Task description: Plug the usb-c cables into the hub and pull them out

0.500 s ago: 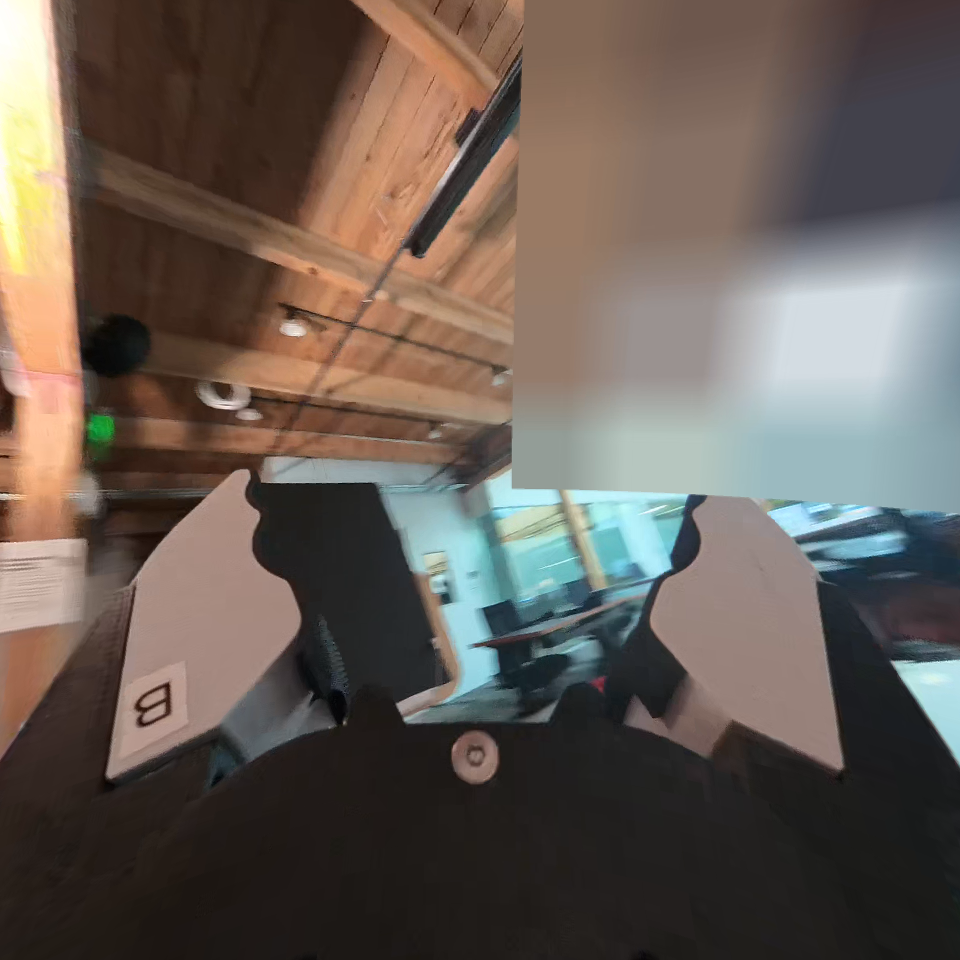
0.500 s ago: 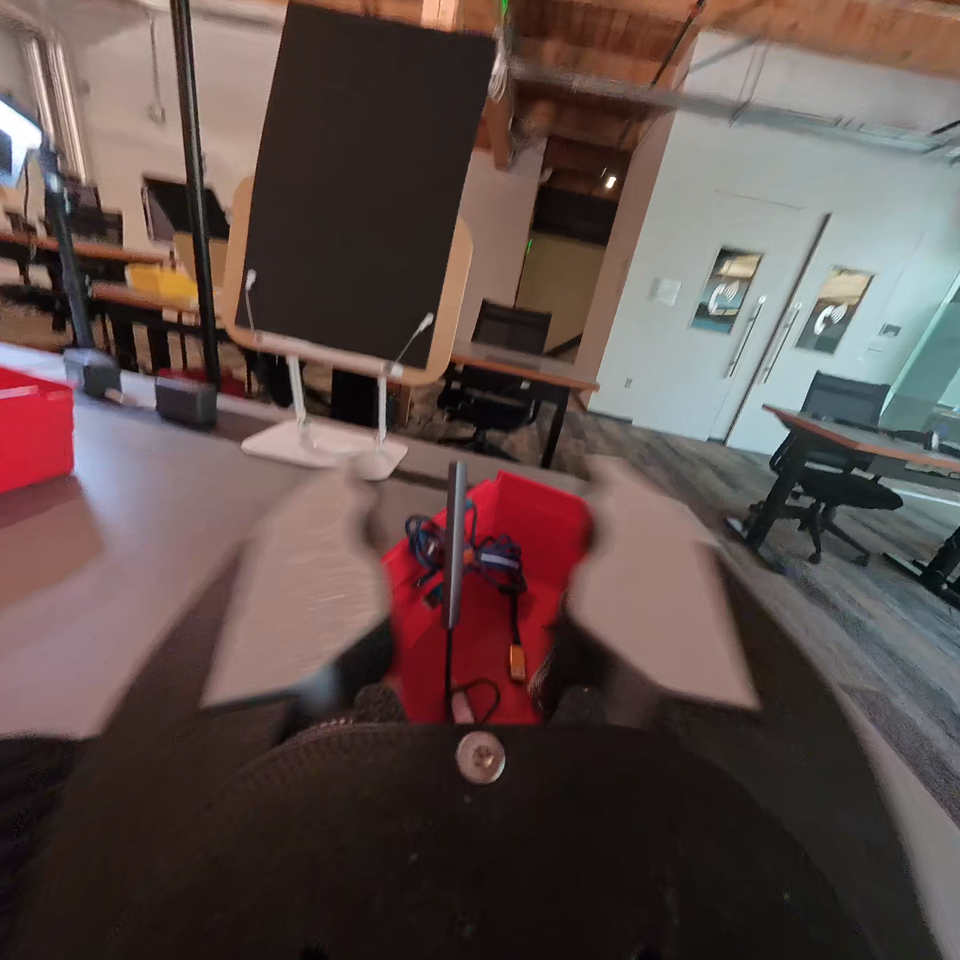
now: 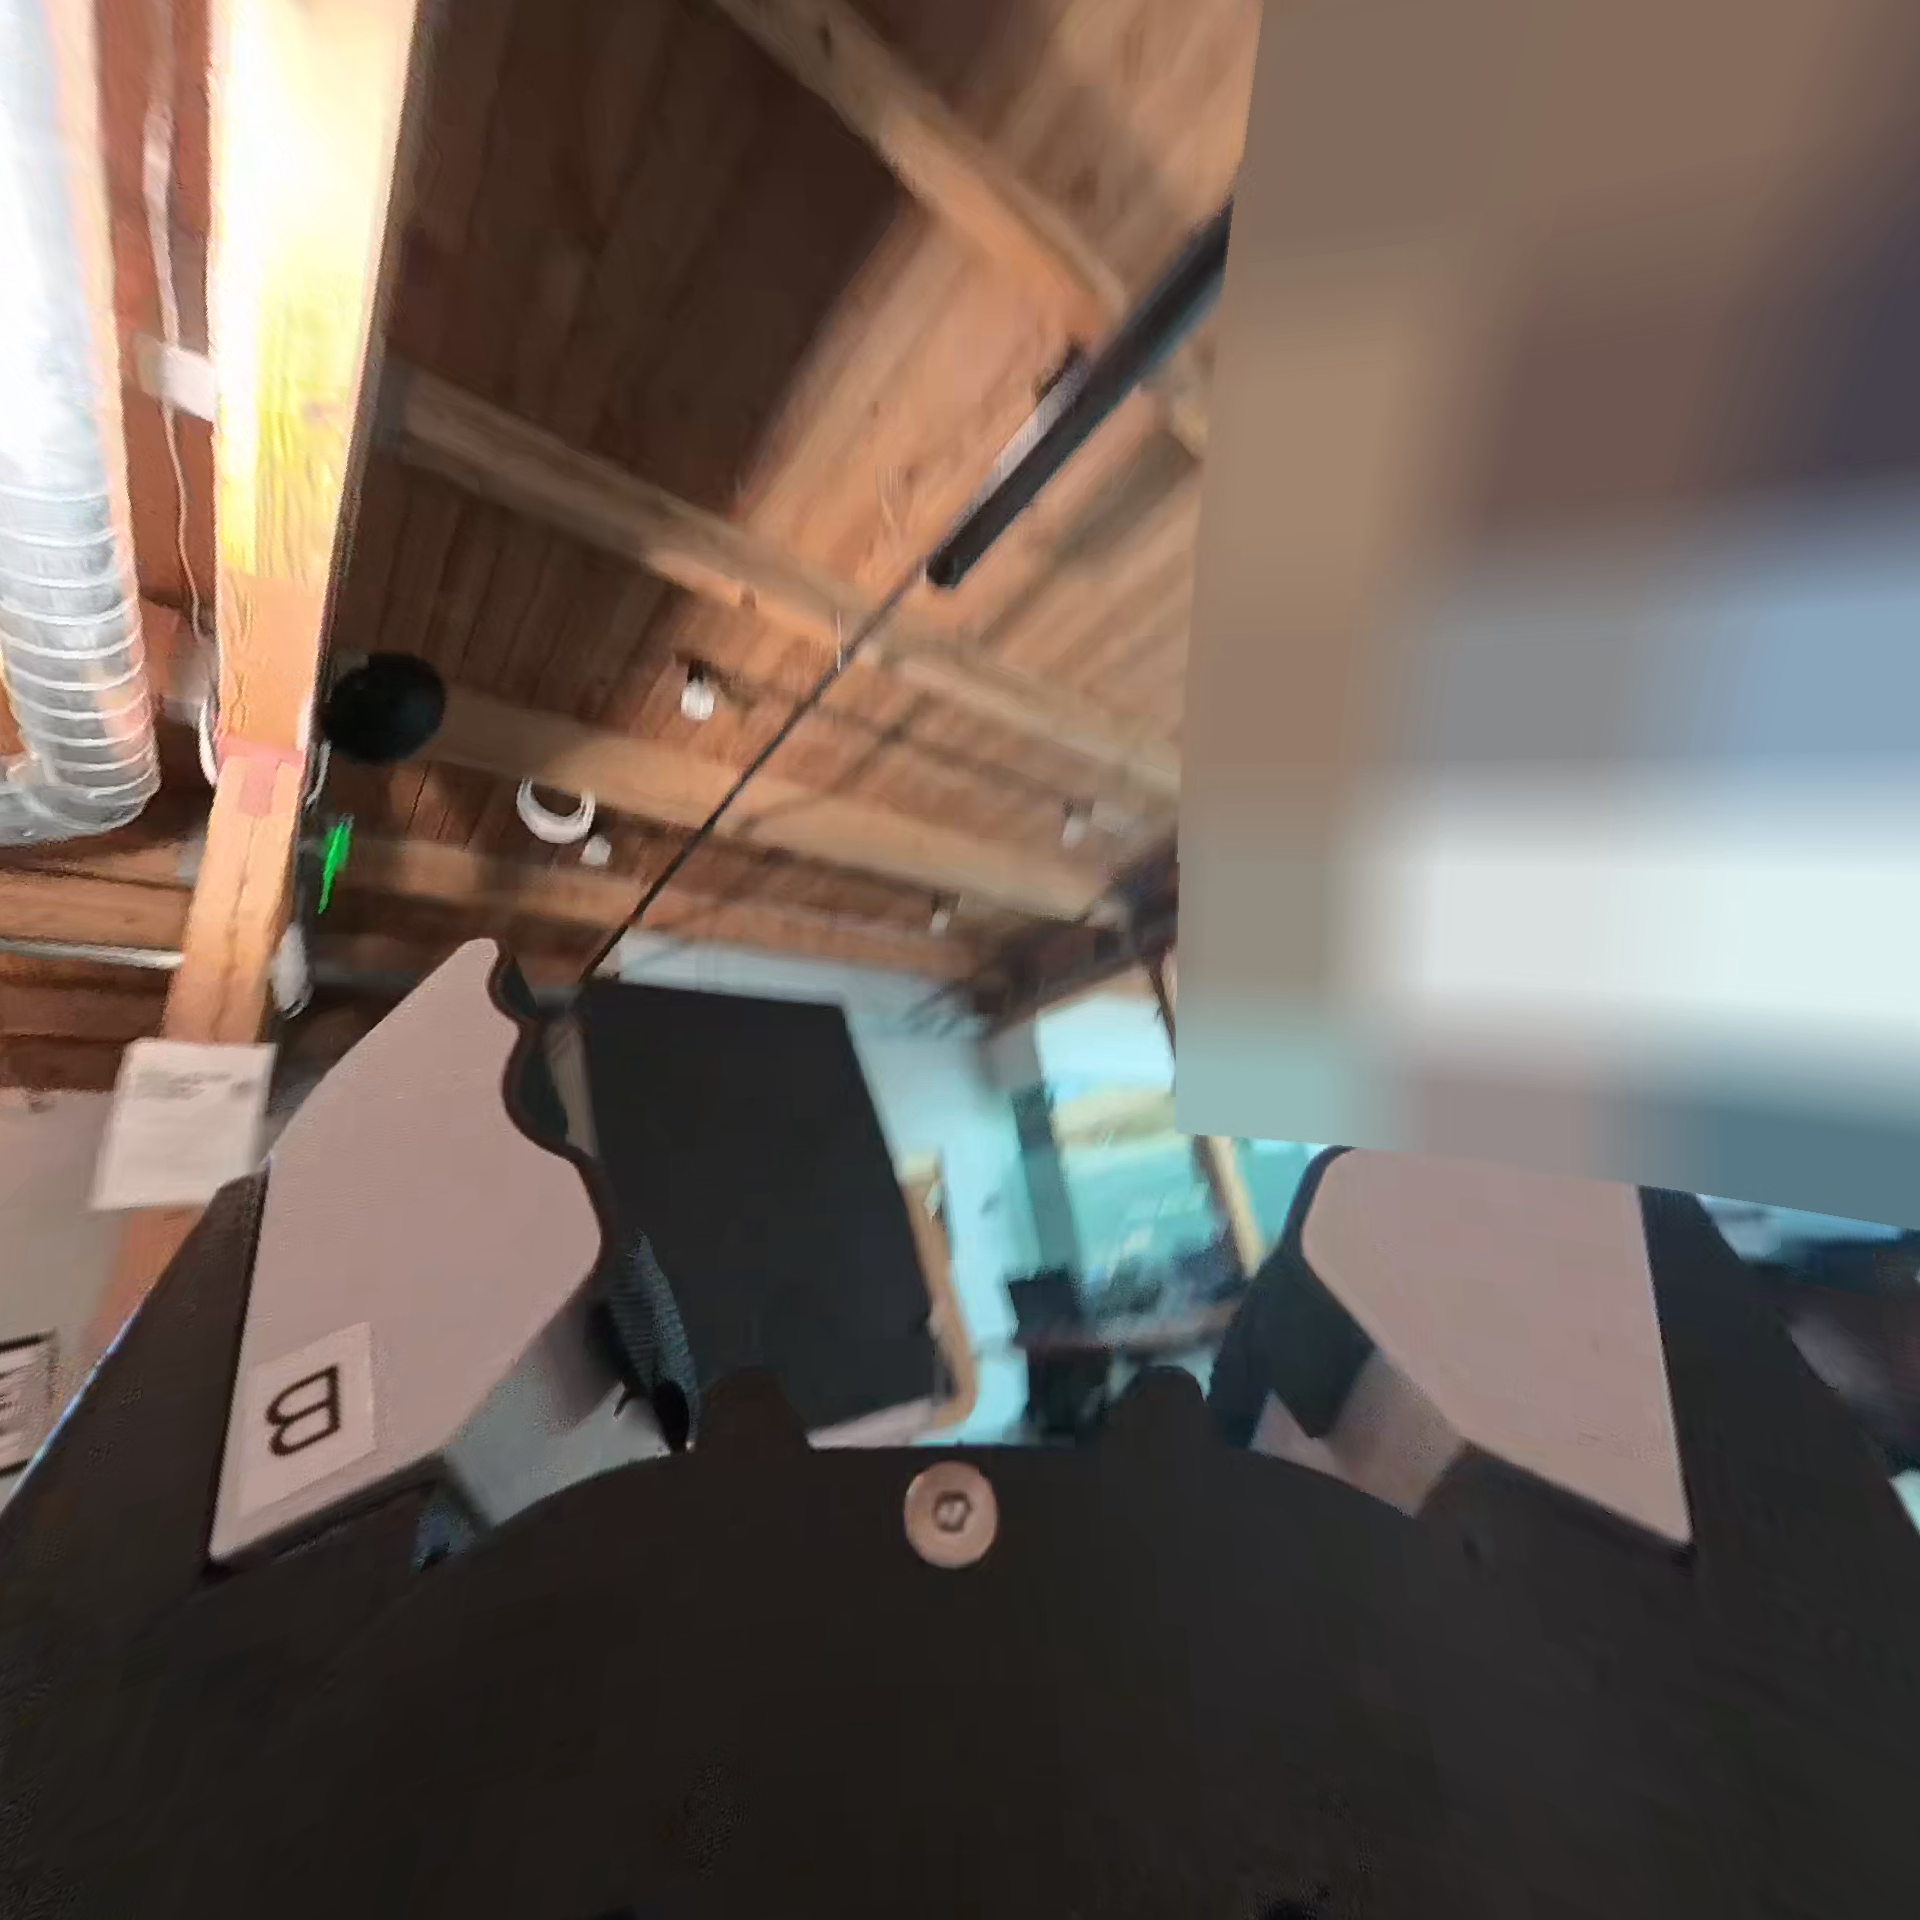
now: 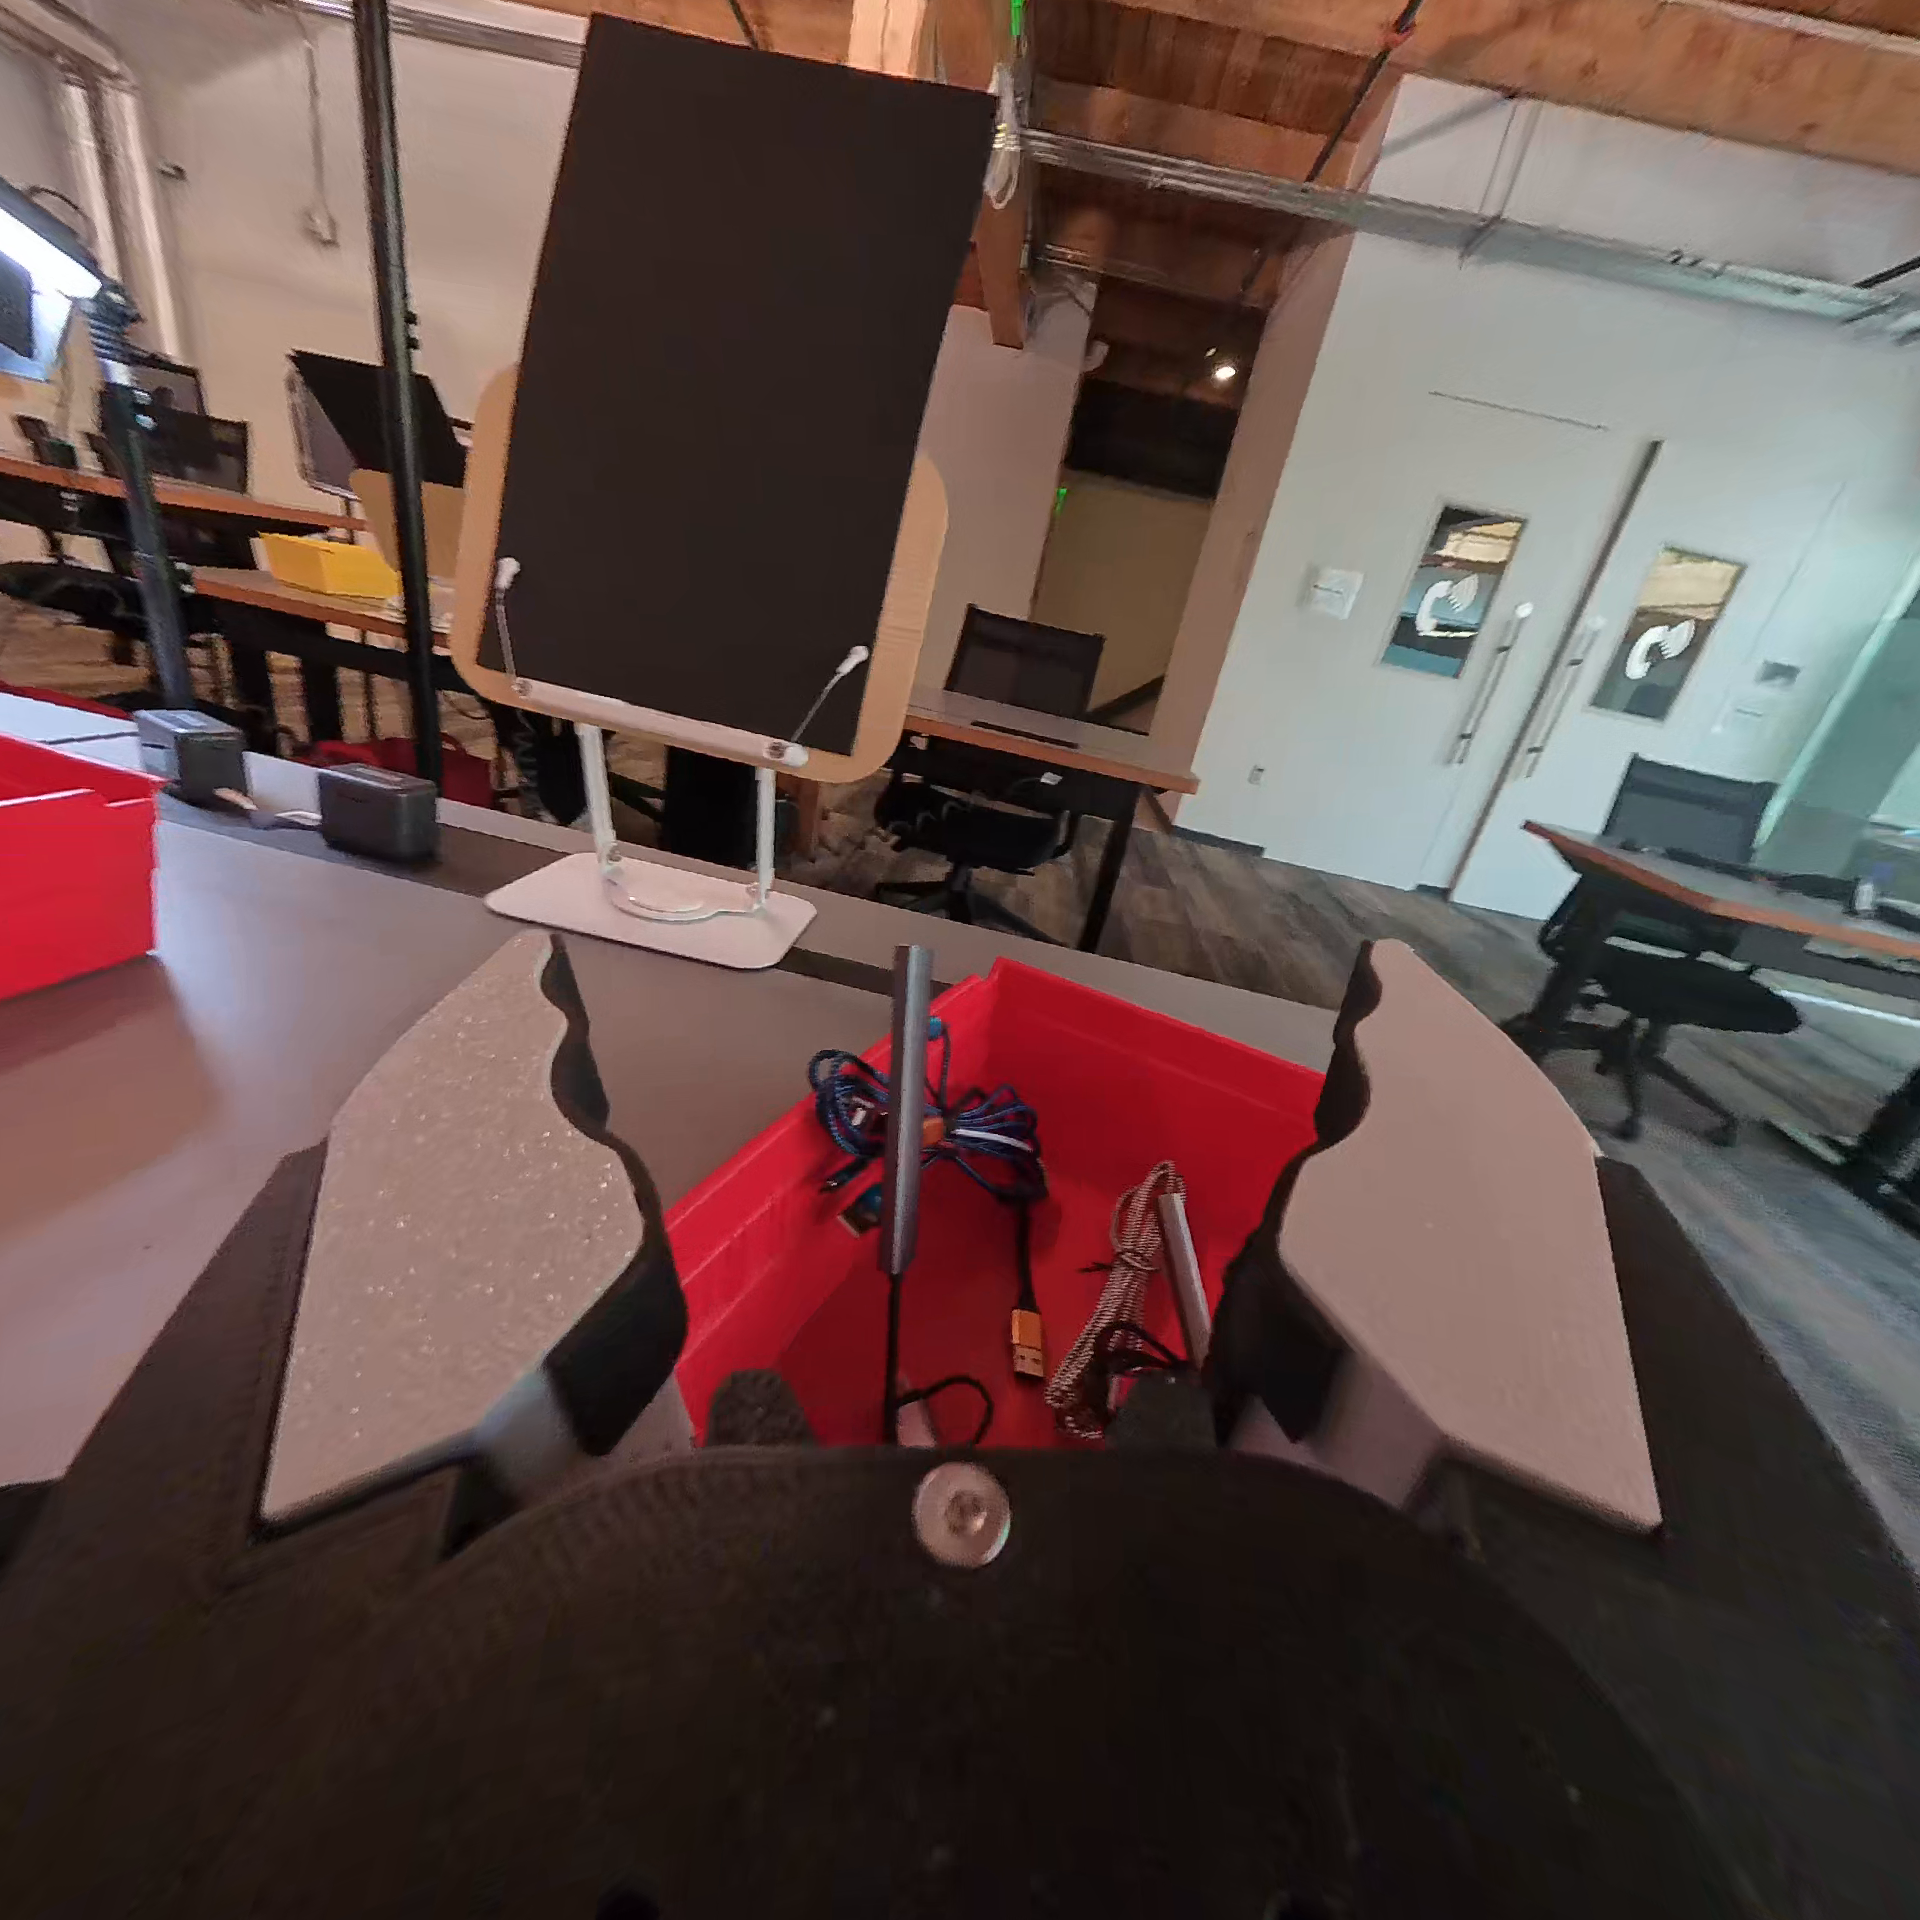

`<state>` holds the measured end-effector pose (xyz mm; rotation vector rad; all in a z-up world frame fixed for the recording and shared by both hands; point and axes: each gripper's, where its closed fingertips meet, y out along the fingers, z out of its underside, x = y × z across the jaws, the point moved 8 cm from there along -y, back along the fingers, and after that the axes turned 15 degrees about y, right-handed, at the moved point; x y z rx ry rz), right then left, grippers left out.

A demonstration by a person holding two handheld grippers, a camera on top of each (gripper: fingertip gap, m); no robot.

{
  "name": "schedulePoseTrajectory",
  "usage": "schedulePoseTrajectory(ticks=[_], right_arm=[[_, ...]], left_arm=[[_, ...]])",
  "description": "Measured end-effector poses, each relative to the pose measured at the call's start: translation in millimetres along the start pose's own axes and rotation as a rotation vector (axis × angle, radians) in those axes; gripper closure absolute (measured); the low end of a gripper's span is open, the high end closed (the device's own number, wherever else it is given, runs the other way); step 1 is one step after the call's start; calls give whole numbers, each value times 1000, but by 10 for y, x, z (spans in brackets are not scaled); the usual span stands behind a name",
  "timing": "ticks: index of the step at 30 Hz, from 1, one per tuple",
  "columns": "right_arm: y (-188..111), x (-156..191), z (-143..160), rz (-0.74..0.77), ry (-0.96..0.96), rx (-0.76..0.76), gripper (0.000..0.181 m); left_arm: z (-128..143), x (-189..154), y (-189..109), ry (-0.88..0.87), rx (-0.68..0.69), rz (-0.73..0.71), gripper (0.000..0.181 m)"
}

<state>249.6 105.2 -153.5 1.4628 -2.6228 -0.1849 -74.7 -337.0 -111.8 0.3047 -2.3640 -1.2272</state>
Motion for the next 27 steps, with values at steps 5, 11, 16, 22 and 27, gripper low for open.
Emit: schedulePoseTrajectory(ticks=[5,11,16,22,27], right_arm=[[33,104,125,-101,-33,166,56],[89,297,550,-148,-151,554,89],[295,429,920,-143,-95,653,104],[571,541,1336,-29,-185,756,130],[698,613,1382,65,-213,746,148]], left_arm=[[356,-207,42,236,469,234,38],[918,-438,-343,276,1043,645,41],[1245,-518,-625,197,1231,797,78],[1488,-586,-802,257,1350,880,103],[1563,-612,-769,335,1340,839,117]])
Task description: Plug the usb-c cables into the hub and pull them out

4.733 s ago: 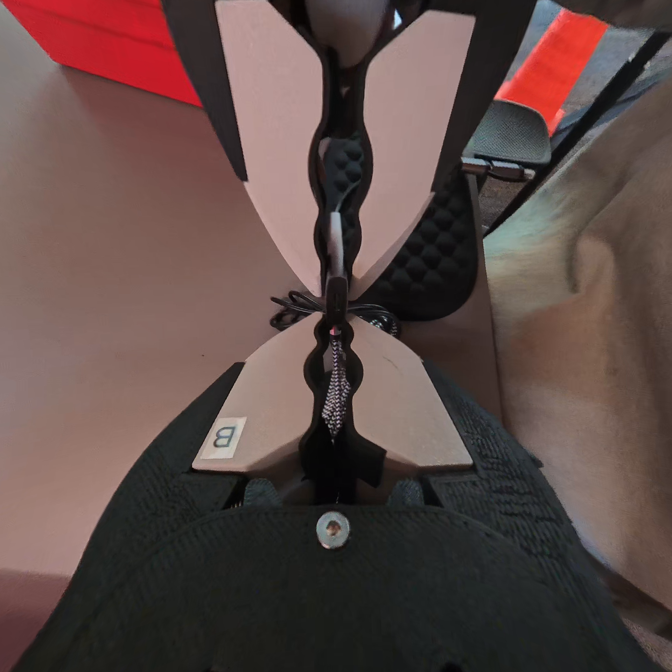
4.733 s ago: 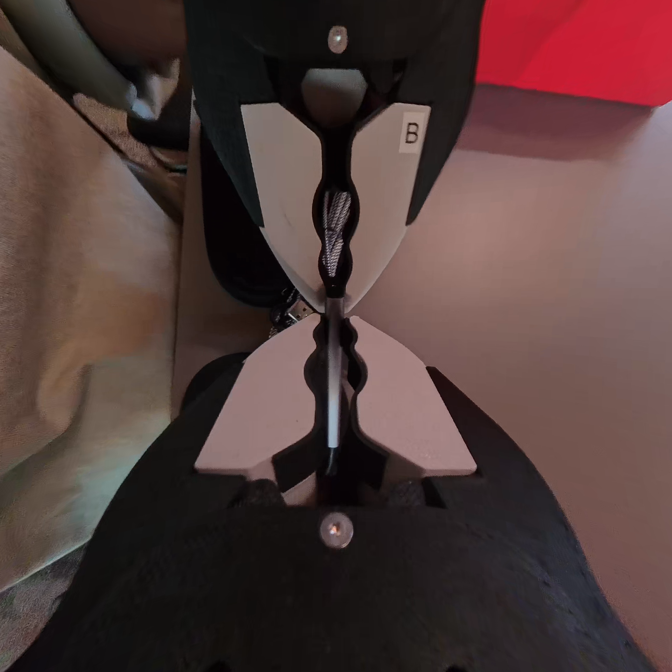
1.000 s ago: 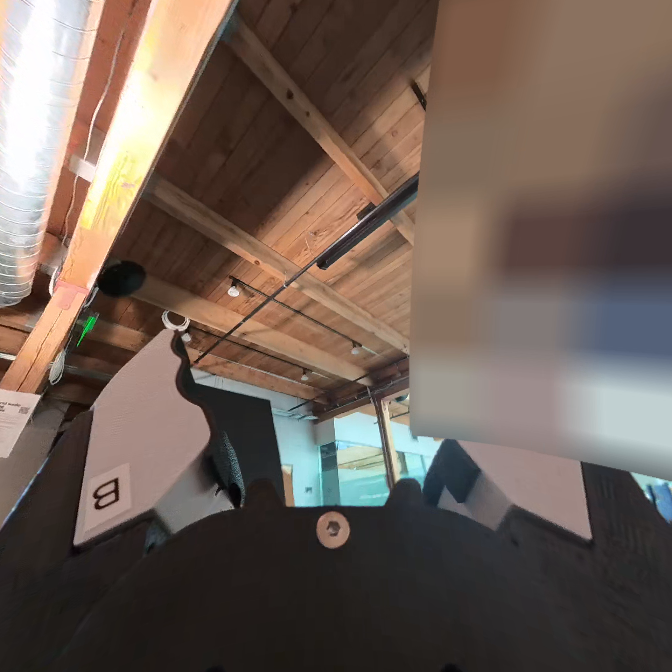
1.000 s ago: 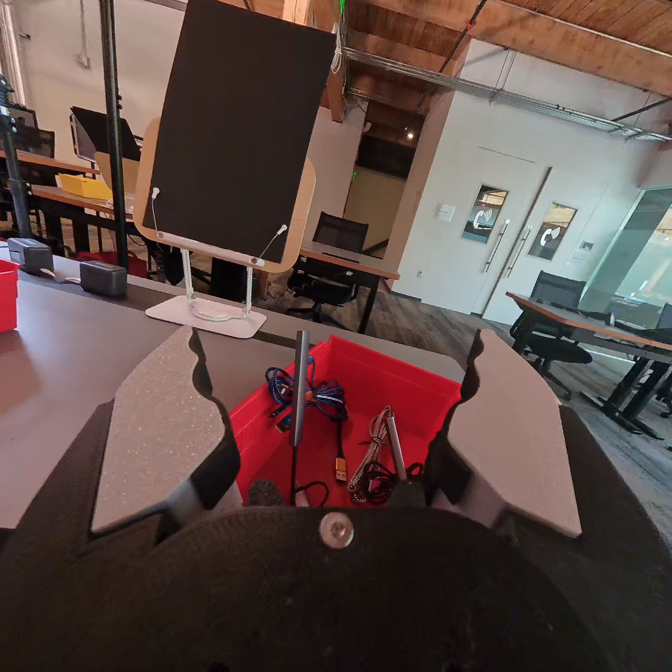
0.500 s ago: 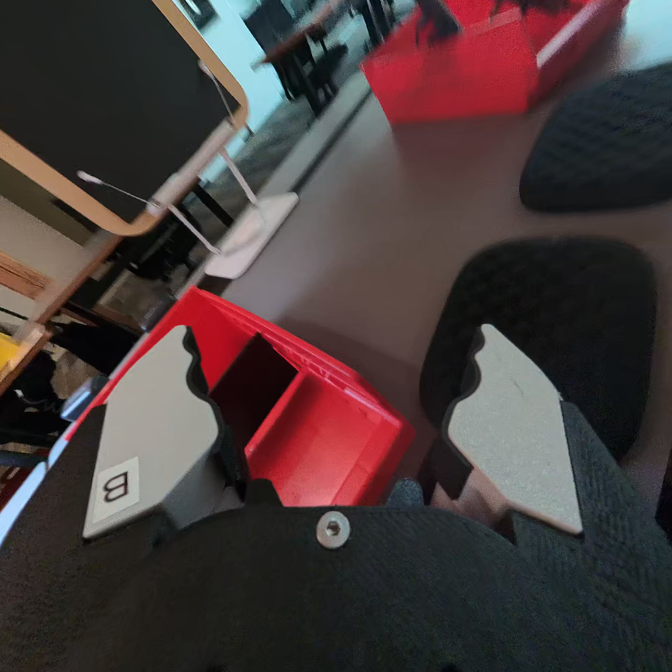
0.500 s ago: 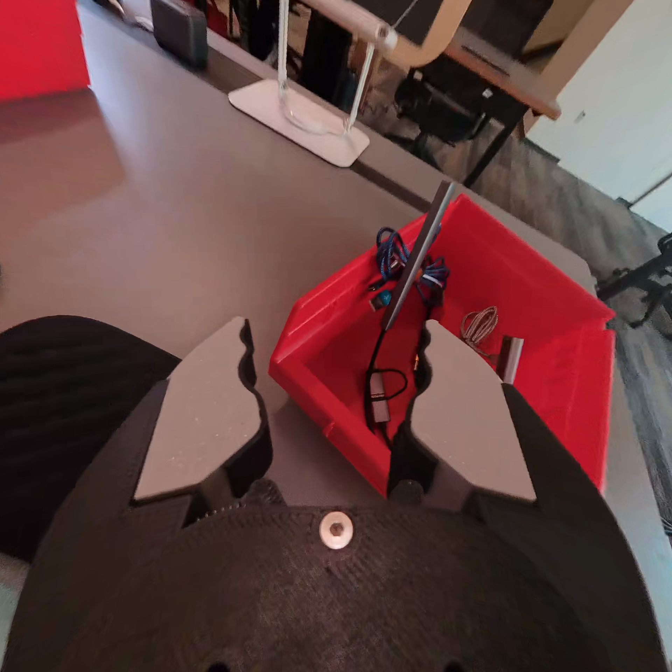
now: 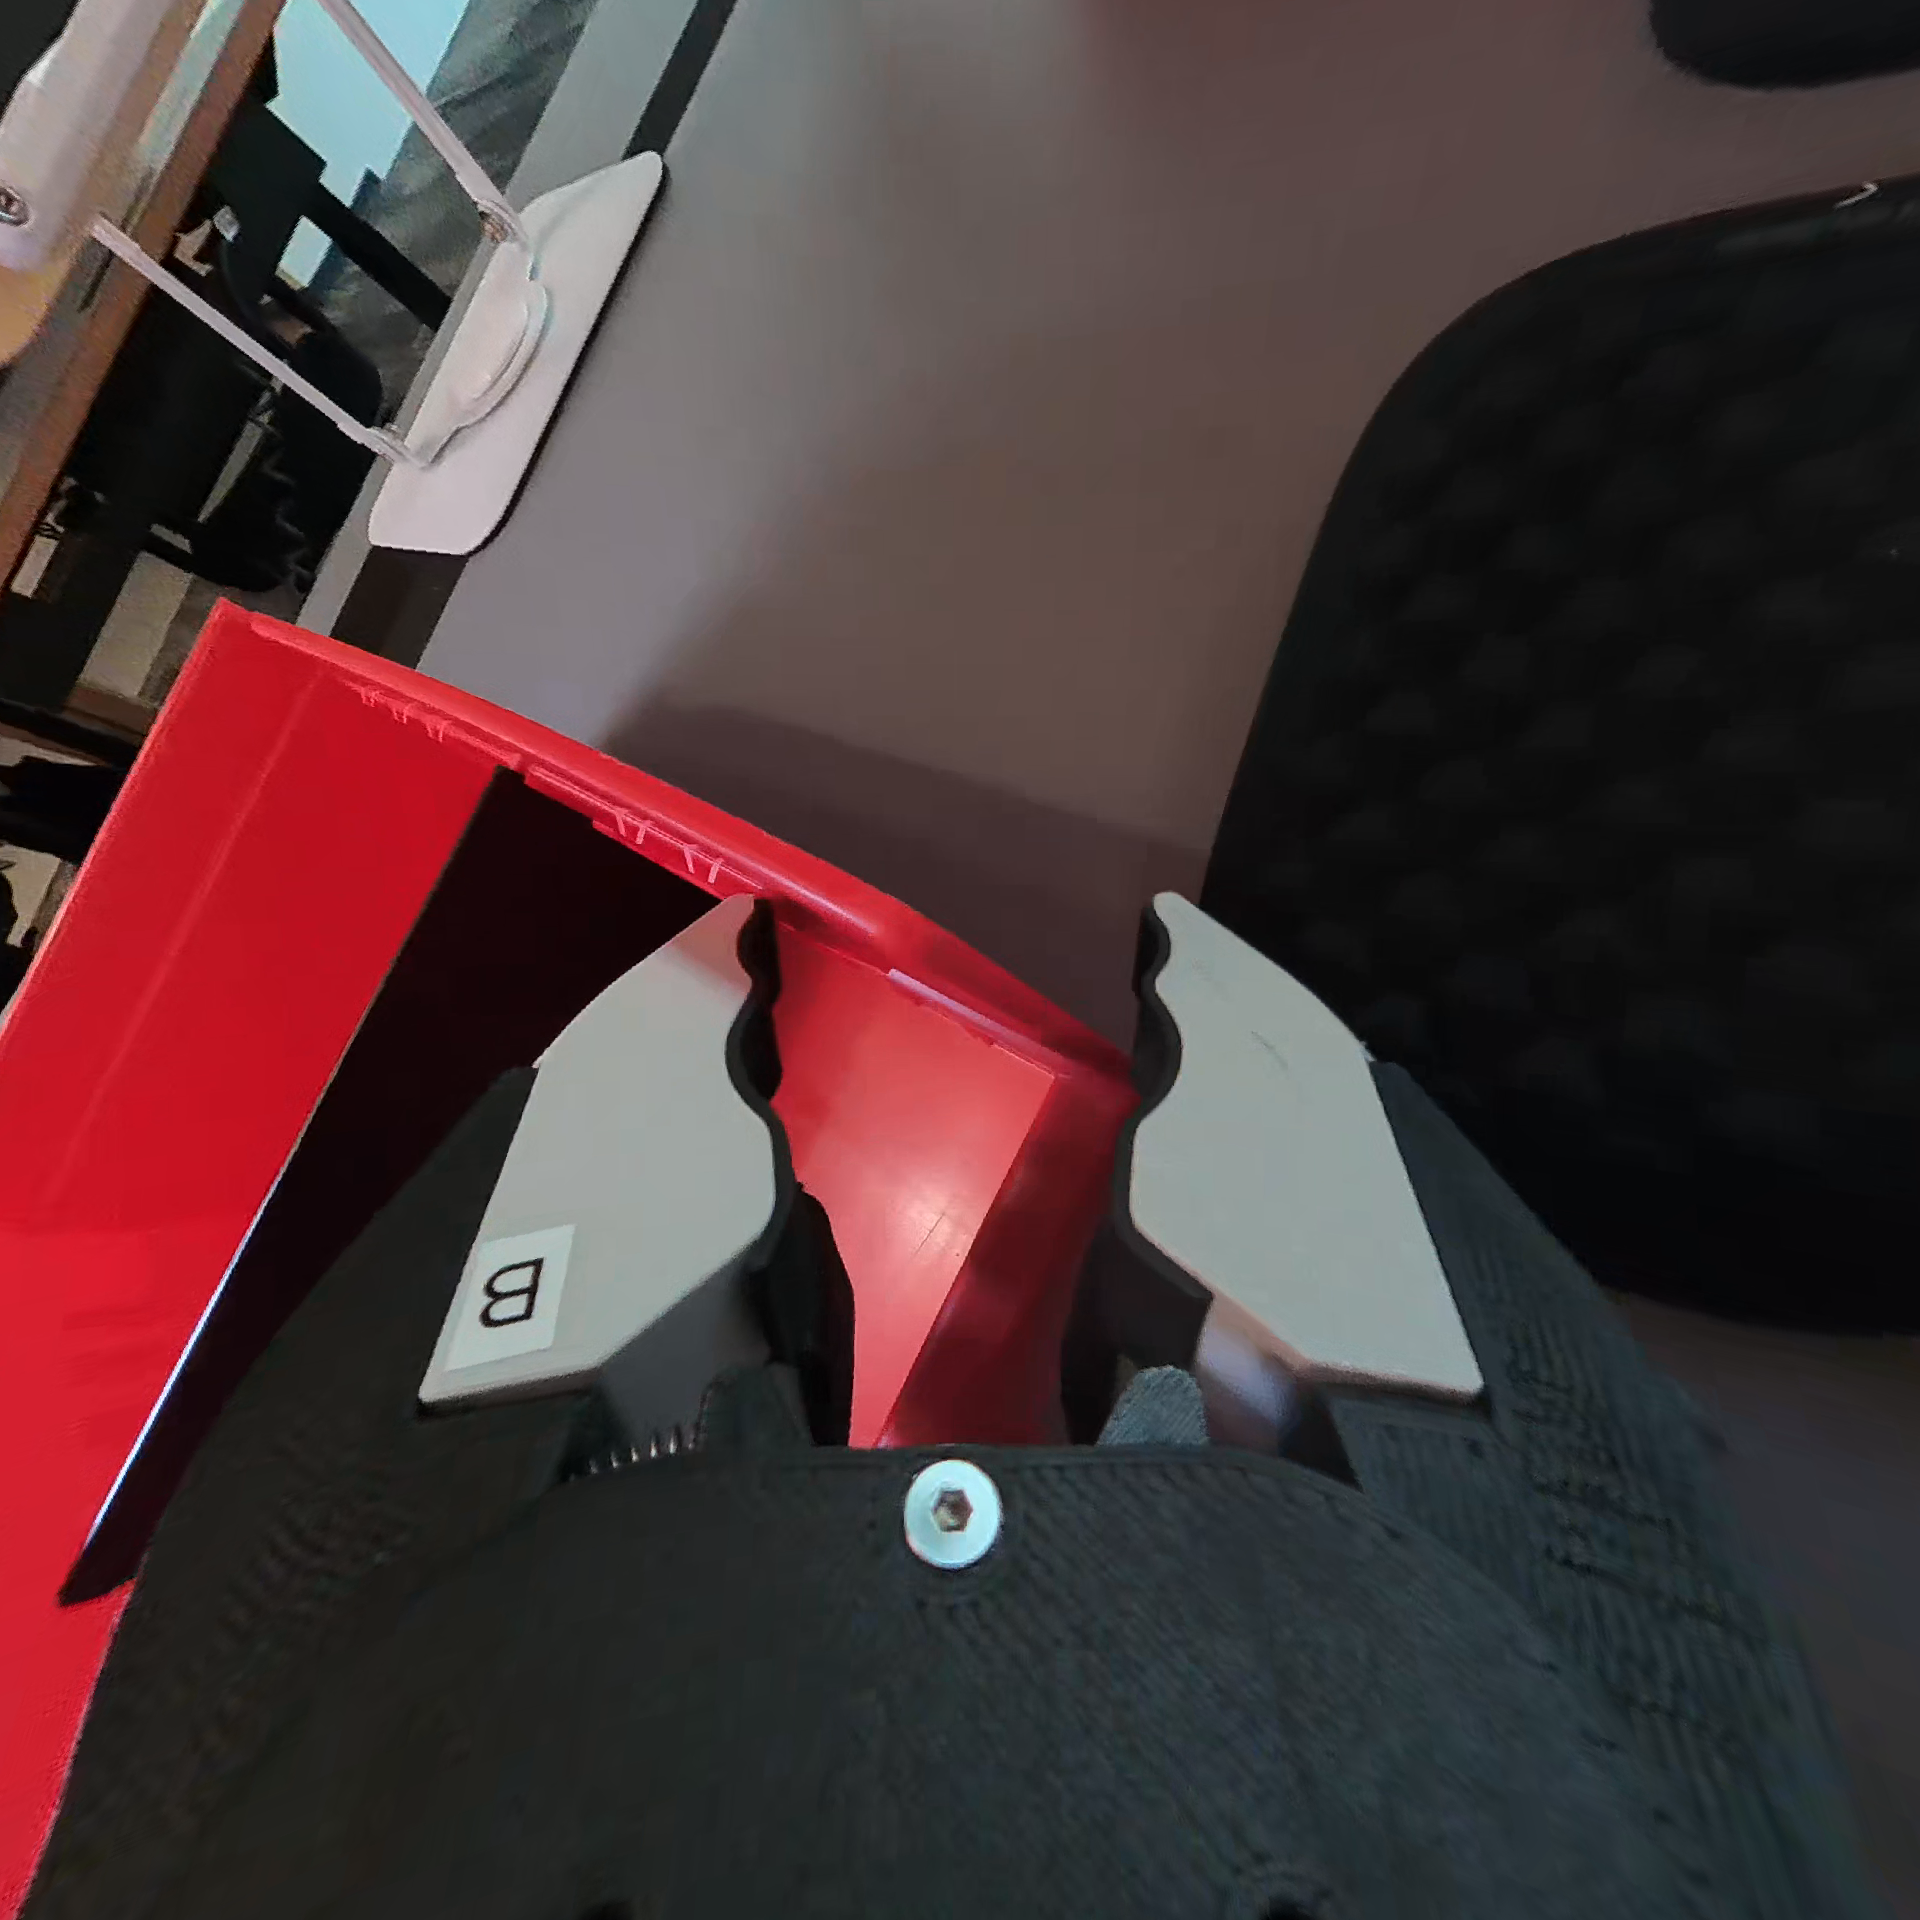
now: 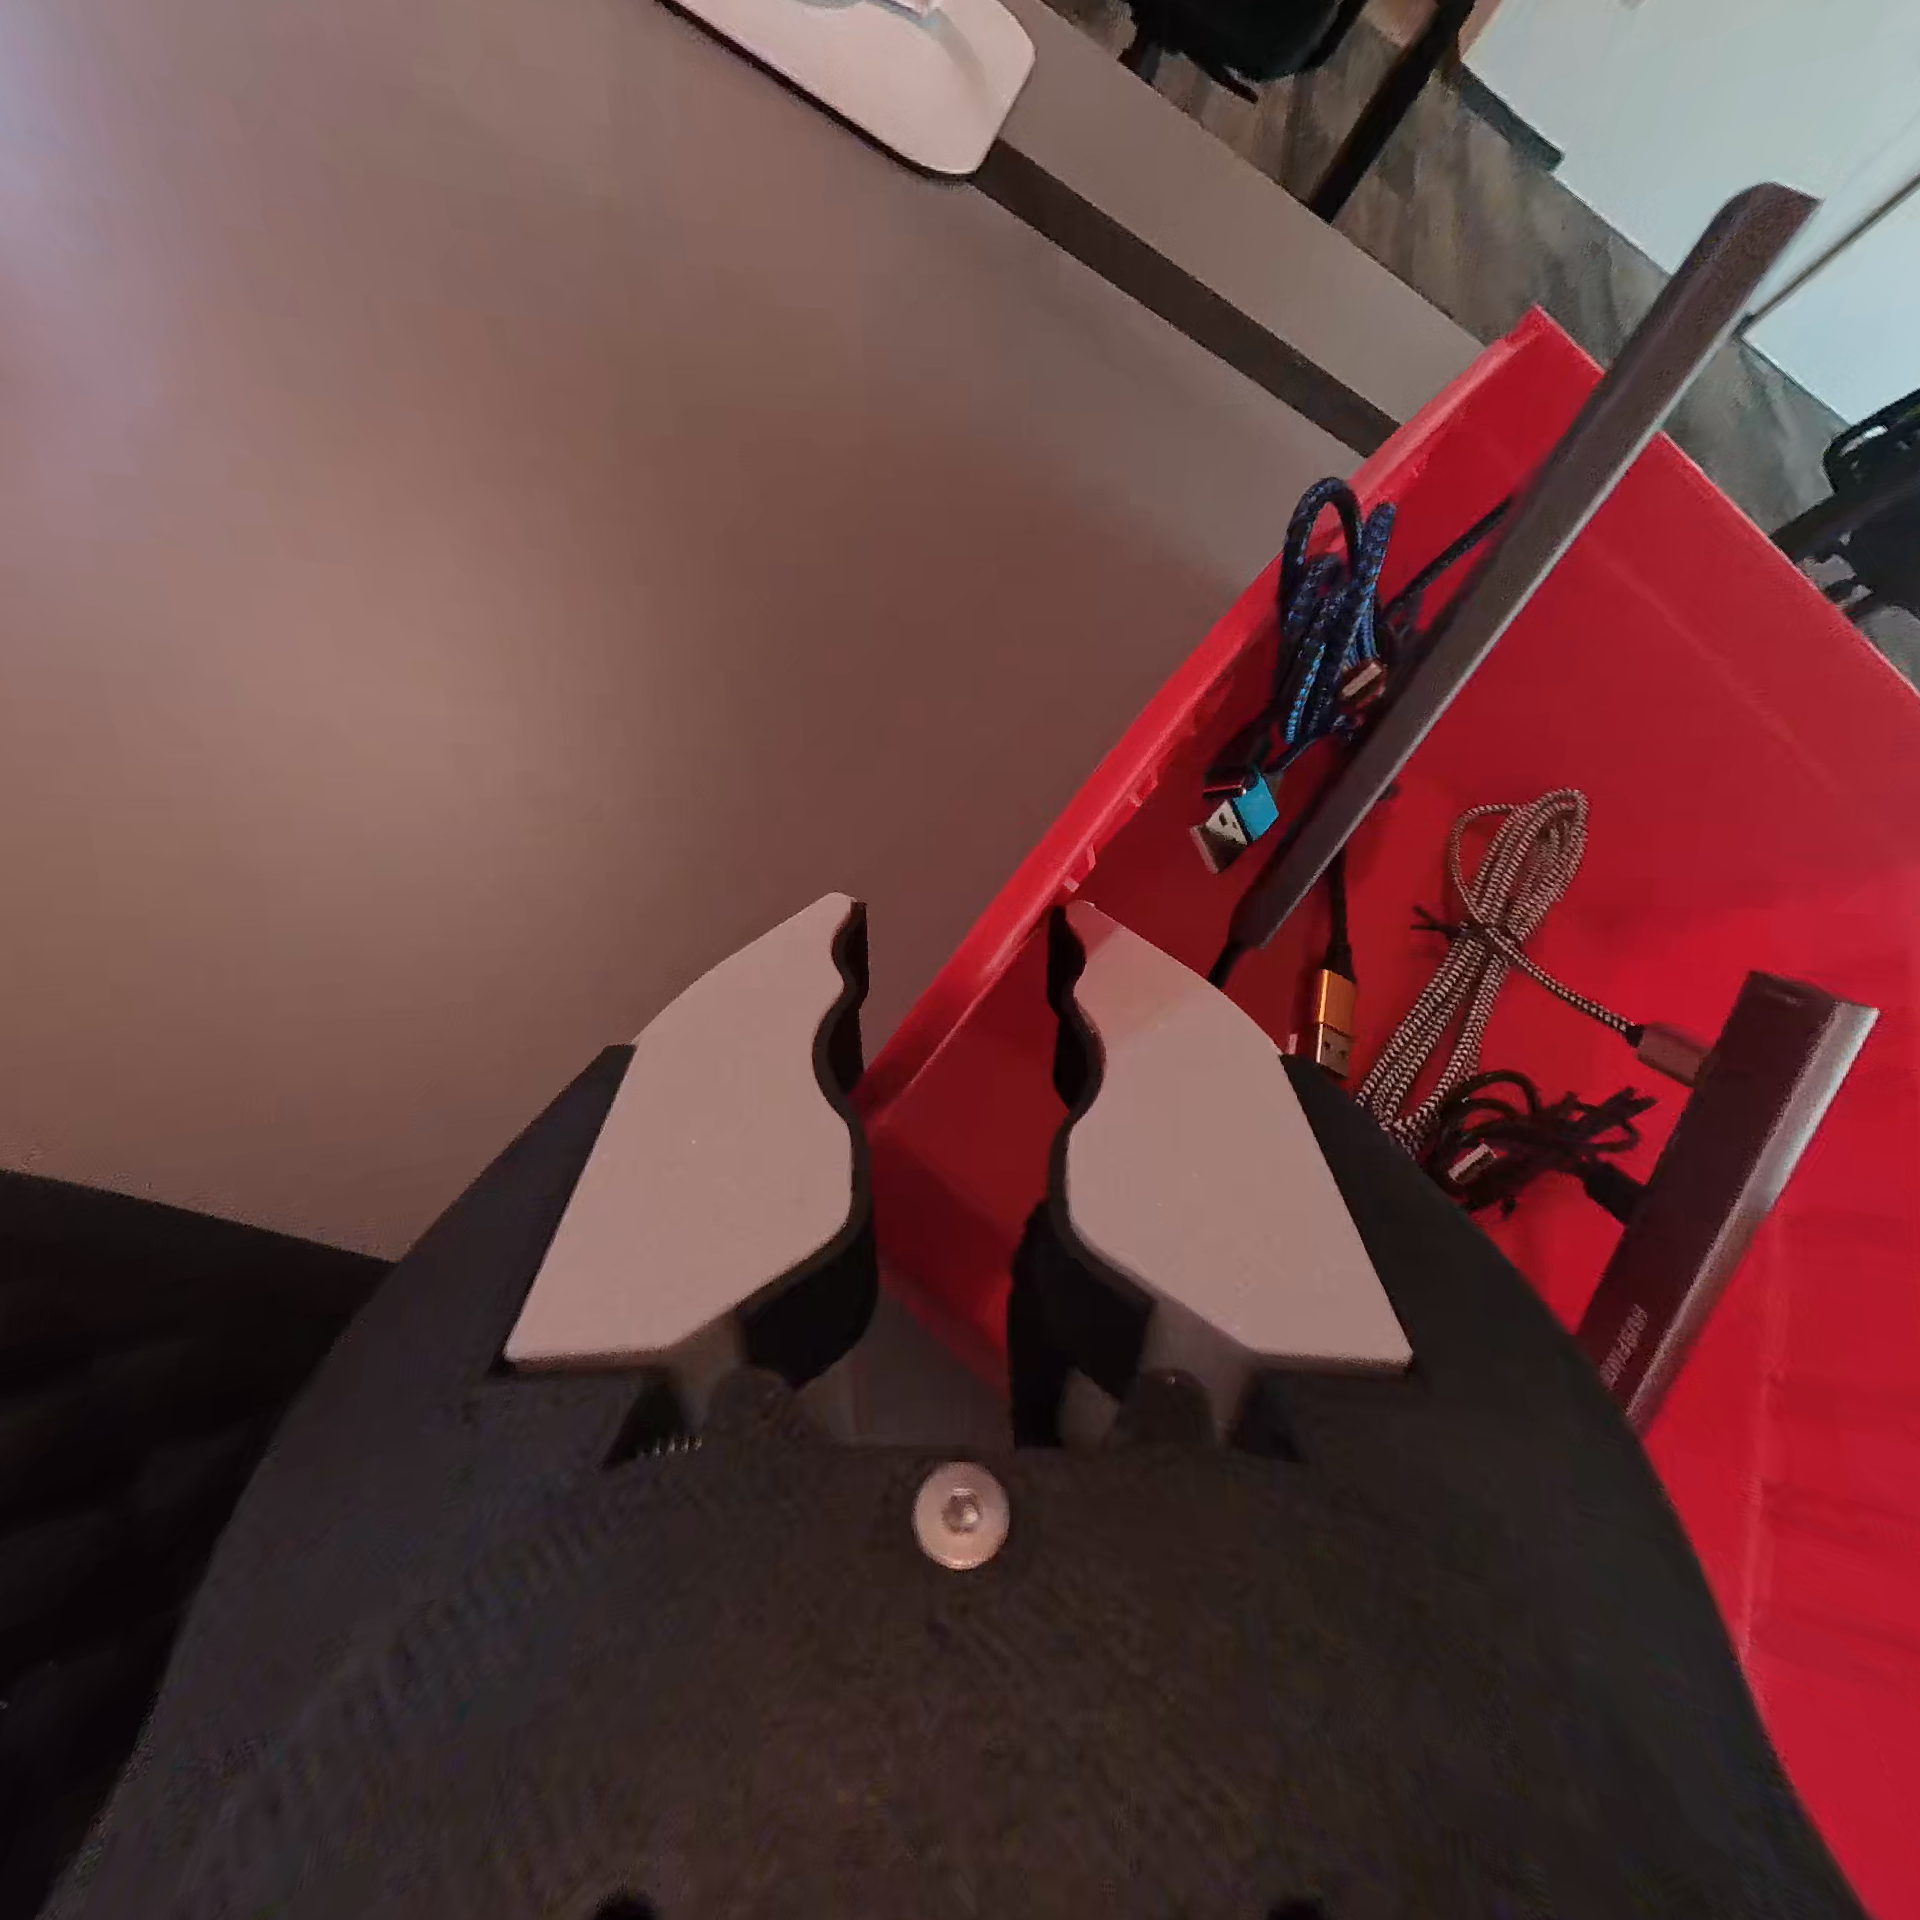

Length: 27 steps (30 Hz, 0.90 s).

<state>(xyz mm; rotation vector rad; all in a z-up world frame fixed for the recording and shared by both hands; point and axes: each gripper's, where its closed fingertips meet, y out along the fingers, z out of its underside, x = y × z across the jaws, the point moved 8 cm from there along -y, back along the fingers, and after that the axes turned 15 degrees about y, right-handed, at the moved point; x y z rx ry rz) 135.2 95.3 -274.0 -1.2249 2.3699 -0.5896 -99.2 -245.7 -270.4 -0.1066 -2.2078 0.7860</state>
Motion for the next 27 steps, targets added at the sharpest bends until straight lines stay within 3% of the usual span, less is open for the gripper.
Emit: schedulePoseTrajectory(ticks=[6,13,16,20,23,27], right_arm=[[37,340,-99,-61,-37,1,147],[110,958,-275,-200,-117,-23,147],[162,1235,-366,-231,-167,-25,147],[203,1610,-480,-257,-228,-19,147],[221,1887,-542,-292,-245,-34,147],[218,2197,-595,-353,-253,-62,147]], left_arm=[[-141,22,194,-85,3,-51,116],[-290,32,346,-107,-1,-52,102],[-352,64,171,-95,-126,-79,102],[-397,189,-246,-93,-301,-221,102],[-302,268,-555,-103,-314,-344,102],[-56,320,-868,-142,-226,-457,102]])
